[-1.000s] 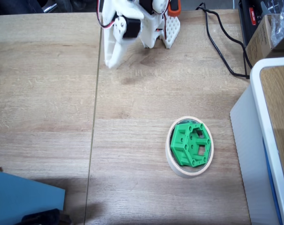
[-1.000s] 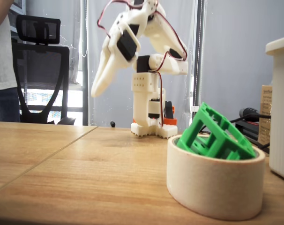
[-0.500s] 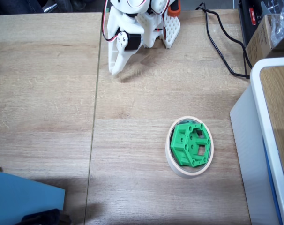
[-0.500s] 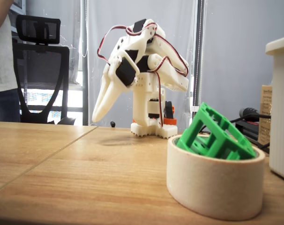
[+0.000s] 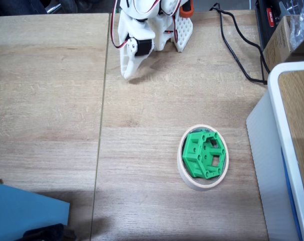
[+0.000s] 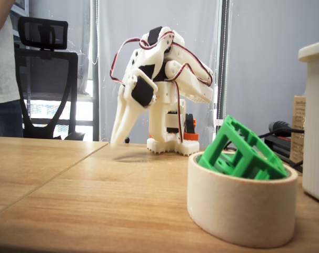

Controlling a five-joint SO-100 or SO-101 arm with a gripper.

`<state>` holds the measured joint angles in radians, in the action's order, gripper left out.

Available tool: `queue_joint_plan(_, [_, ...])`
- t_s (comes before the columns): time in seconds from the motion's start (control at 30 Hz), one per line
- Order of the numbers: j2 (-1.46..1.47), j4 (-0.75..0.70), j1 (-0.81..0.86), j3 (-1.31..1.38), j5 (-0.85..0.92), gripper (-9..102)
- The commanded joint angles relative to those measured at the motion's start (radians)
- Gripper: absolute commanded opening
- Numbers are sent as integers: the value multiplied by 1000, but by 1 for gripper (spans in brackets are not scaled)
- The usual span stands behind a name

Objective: Grasp a component and put it in the bin.

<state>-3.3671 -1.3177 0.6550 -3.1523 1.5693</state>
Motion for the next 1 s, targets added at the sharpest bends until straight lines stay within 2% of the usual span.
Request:
queue_joint_plan(0.0, [-5, -48, 11, 11, -8, 0])
queue_joint_plan(0.97, [0, -74, 0, -77, -8, 0])
